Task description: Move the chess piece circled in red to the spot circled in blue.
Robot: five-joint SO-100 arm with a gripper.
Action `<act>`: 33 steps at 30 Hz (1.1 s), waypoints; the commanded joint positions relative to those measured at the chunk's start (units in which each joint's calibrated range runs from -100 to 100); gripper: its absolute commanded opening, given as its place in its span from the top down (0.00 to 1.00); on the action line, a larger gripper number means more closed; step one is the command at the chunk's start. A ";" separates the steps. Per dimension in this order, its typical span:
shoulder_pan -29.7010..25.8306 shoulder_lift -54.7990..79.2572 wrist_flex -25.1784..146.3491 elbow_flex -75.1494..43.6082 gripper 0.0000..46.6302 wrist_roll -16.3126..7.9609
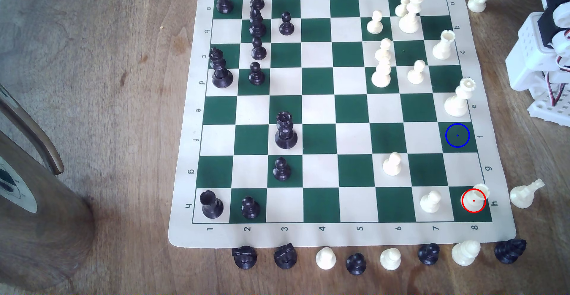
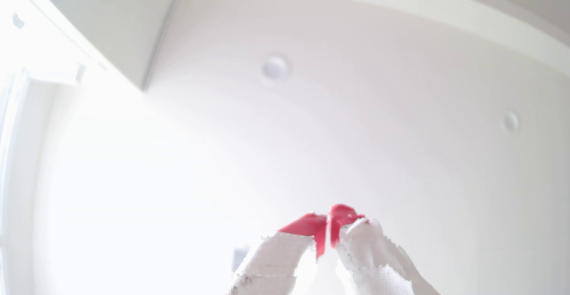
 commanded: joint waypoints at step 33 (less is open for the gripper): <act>-33.23 14.49 176.37 -50.23 0.78 -6.79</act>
